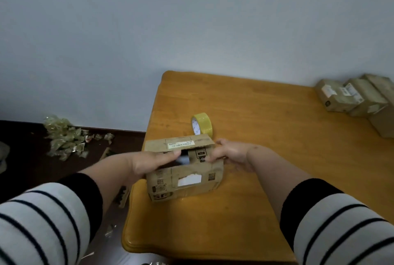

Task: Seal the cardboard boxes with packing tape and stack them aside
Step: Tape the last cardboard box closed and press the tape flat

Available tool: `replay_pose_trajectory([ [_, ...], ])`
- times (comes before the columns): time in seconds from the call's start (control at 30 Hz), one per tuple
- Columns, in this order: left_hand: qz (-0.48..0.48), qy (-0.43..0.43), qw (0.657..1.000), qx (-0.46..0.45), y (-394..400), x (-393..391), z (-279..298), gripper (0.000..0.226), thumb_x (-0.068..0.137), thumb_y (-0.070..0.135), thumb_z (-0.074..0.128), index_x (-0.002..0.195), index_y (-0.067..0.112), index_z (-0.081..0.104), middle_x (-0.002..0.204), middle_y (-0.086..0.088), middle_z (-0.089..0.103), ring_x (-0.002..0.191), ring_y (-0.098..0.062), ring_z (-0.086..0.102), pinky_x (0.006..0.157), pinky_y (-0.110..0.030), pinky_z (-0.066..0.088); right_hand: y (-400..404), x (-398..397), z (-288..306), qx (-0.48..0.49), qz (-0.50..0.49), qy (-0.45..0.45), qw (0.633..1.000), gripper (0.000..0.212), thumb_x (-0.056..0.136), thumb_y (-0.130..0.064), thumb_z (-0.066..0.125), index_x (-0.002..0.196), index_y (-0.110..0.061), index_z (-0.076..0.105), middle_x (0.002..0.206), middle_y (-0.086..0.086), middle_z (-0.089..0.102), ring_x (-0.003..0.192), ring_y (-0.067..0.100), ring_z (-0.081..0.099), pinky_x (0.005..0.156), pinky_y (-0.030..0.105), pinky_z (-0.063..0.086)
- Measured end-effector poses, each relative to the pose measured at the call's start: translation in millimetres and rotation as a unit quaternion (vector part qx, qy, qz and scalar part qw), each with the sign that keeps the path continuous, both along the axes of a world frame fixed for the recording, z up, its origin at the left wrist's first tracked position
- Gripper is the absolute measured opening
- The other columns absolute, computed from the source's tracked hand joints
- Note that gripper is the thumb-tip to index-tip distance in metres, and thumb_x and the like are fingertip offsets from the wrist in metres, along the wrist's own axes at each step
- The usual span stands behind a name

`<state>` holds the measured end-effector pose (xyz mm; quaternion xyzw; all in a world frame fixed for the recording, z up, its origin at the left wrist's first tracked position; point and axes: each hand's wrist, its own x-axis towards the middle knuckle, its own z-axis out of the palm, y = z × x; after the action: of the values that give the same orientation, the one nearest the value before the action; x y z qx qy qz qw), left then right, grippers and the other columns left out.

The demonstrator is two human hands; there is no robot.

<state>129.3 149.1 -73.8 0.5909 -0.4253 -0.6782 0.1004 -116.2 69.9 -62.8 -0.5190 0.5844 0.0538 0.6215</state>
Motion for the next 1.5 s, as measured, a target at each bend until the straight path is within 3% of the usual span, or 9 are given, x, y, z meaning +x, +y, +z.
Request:
replay_pose_trajectory([
  [0.07, -0.044, 0.049, 0.998, 0.014, 1, 17, 6, 0.081, 0.047, 0.066, 0.086, 0.117, 0.038, 0.055, 0.129, 0.012, 0.055, 0.115, -0.006, 0.054, 0.099, -0.028, 0.043, -5, -2, 3, 0.025, 0.08, 0.035, 0.996, 0.11, 0.052, -0.04, 0.092, 0.141, -0.043, 0.028, 0.133, -0.004, 0.06, 0.112, 0.018, 0.061, 0.082, 0.037, 0.048],
  [0.13, -0.064, -0.058, 0.996, -0.021, -3, 26, 1, 0.068, 0.052, 0.038, 0.092, 0.111, 0.028, 0.058, 0.123, 0.001, 0.059, 0.11, -0.014, 0.057, 0.095, -0.032, 0.049, -5, 4, 0, -0.01, 0.163, 0.093, 0.982, 0.141, 0.048, -0.04, 0.094, 0.149, -0.052, -0.004, 0.152, -0.001, 0.041, 0.122, 0.023, 0.052, 0.096, 0.047, 0.046],
  [0.27, 0.046, -0.325, 0.93, -0.164, -2, 22, -18, 0.042, 0.066, 0.033, 0.088, 0.086, 0.024, 0.052, 0.087, 0.007, 0.064, 0.079, -0.008, 0.059, 0.056, -0.023, 0.044, -3, 22, -18, -0.13, 0.193, 0.123, 0.965, 0.12, 0.073, -0.03, 0.084, 0.154, -0.041, -0.004, 0.153, 0.003, 0.04, 0.133, 0.029, 0.045, 0.111, 0.047, 0.037],
  [0.4, 0.127, -0.44, 0.859, -0.227, 7, 24, -37, 0.089, 0.059, 0.051, 0.088, 0.128, 0.031, 0.035, 0.128, -0.002, 0.039, 0.113, -0.022, 0.05, 0.083, -0.038, 0.052, -3, 26, -30, -0.169, 0.217, 0.149, 0.95, 0.09, 0.084, -0.039, 0.074, 0.154, -0.037, 0.017, 0.153, 0.002, 0.038, 0.133, 0.027, 0.043, 0.112, 0.043, 0.036],
  [0.47, 0.084, -0.409, 0.885, -0.208, 6, 25, -44, 0.103, 0.069, 0.05, 0.083, 0.149, 0.043, 0.017, 0.149, 0.0, 0.016, 0.135, -0.028, 0.031, 0.104, -0.046, 0.043, -3, 27, -33, -0.178, 0.22, 0.157, 0.946, 0.088, 0.083, -0.039, 0.074, 0.153, -0.038, 0.02, 0.152, 0.002, 0.038, 0.132, 0.027, 0.043, 0.11, 0.045, 0.038],
  [0.63, 0.078, -0.242, 0.949, -0.184, -1, 21, -56, 0.056, 0.101, 0.036, 0.048, 0.153, 0.032, 0.029, 0.161, 0.008, 0.003, 0.141, -0.021, 0.029, 0.105, -0.03, 0.037, -9, 32, -40, -0.208, 0.222, 0.161, 0.939, 0.08, 0.084, -0.029, 0.075, 0.149, -0.032, 0.027, 0.137, 0.004, 0.05, 0.119, 0.025, 0.052, 0.098, 0.039, 0.046],
  [0.97, 0.078, -0.138, 0.977, -0.146, -30, 38, -55, 0.092, 0.074, 0.011, 0.084, 0.149, 0.034, 0.037, 0.157, 0.013, 0.007, 0.136, -0.016, 0.027, 0.109, -0.033, 0.039, -34, 36, -36, -0.182, 0.213, 0.185, 0.942, 0.079, 0.081, -0.024, 0.075, 0.145, -0.03, 0.029, 0.134, 0.005, 0.05, 0.118, 0.026, 0.05, 0.096, 0.035, 0.043],
  [1.27, 0.069, -0.092, 0.987, -0.113, -48, 52, -50, 0.069, 0.08, 0.004, 0.076, 0.132, 0.041, 0.051, 0.134, 0.003, 0.031, 0.114, -0.018, 0.048, 0.09, -0.026, 0.049, -72, 52, -26, -0.308, -0.004, 0.182, 0.934, 0.003, 0.084, -0.018, 0.056, 0.084, -0.015, 0.057, 0.087, 0.001, 0.058, 0.085, 0.023, 0.055, 0.071, 0.031, 0.045],
  [1.5, 0.066, -0.076, 0.992, -0.078, -63, 50, -45, 0.049, 0.08, 0.003, 0.069, 0.108, 0.042, 0.06, 0.123, 0.001, 0.036, 0.109, -0.025, 0.05, 0.098, -0.039, 0.051, -104, 76, -55, -0.383, -0.004, 0.22, 0.897, 0.082, 0.08, -0.047, 0.065, 0.148, -0.021, 0.028, 0.146, 0.009, 0.03, 0.133, 0.03, 0.032, 0.105, 0.042, 0.036],
])
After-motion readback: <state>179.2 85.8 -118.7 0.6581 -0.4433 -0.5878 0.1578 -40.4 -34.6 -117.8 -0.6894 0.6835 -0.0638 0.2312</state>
